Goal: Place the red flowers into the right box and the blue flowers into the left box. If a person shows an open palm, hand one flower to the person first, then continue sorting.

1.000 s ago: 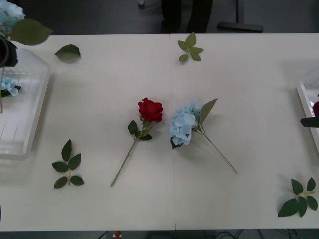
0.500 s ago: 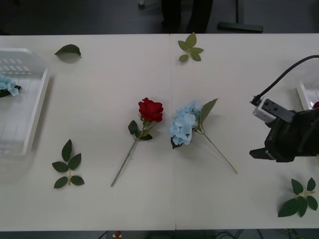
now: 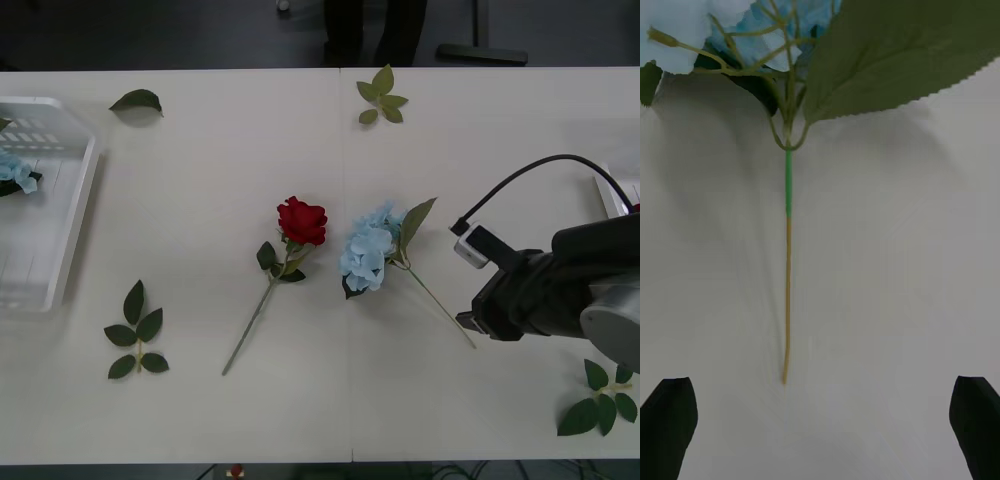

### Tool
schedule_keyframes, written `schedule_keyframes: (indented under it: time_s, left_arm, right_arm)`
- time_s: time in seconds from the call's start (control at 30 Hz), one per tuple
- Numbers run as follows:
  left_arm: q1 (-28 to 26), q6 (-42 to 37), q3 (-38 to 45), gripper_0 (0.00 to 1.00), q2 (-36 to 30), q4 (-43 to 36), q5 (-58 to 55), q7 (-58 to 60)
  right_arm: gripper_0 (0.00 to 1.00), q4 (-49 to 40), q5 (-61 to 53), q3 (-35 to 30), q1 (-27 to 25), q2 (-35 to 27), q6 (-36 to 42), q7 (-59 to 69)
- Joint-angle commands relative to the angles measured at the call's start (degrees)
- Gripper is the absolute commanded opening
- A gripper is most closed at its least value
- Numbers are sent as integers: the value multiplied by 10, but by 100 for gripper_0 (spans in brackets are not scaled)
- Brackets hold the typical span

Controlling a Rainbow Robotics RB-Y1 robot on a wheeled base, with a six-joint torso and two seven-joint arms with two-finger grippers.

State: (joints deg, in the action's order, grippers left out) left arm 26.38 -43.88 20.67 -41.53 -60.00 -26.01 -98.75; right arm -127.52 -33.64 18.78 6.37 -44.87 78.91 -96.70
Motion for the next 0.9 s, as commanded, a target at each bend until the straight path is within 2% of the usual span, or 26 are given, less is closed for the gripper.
schedule_keyframes:
  time_s: [0.03, 0.1, 0.17, 0.27, 0.3, 0.37, 0.47, 0.63, 0.77, 0.9]
  left_arm:
    - [6, 5, 0, 38, -19, -12, 0, -16]
    - [5, 4, -2, 60, -19, -12, 0, -21]
    - [5, -13, 3, 75, -22, -13, 3, -25]
    - [5, -60, 26, 88, -29, -27, -3, -61]
    - [5, -74, 31, 90, -30, -33, -4, -69]
    - [6, -154, 54, 94, -35, -72, -9, -94]
    - [5, -270, 76, 94, -38, -153, -17, -109]
    - [6, -400, 55, 94, -37, -276, -43, -107]
    - [5, -454, 36, 99, -7, -345, -97, -97]
    - [5, -478, 2, 100, 42, -398, -116, -97]
  right_arm:
    - [98, 20, 53, 46, 30, 36, -7, 26]
    - [98, 40, 71, 57, 40, 61, -10, 27]
    - [98, 55, 82, 61, 46, 81, -10, 26]
    - [98, 84, 92, 62, 58, 114, -10, 21]
    - [99, 90, 95, 63, 58, 119, -10, 20]
    - [98, 111, 109, 69, 67, 138, -16, 20]
    - [98, 141, 126, 83, 77, 151, -33, 20]
    - [98, 181, 147, 96, 91, 168, -55, 20]
    - [98, 213, 153, 96, 101, 188, -67, 17]
    - [98, 239, 159, 96, 109, 206, -78, 14]
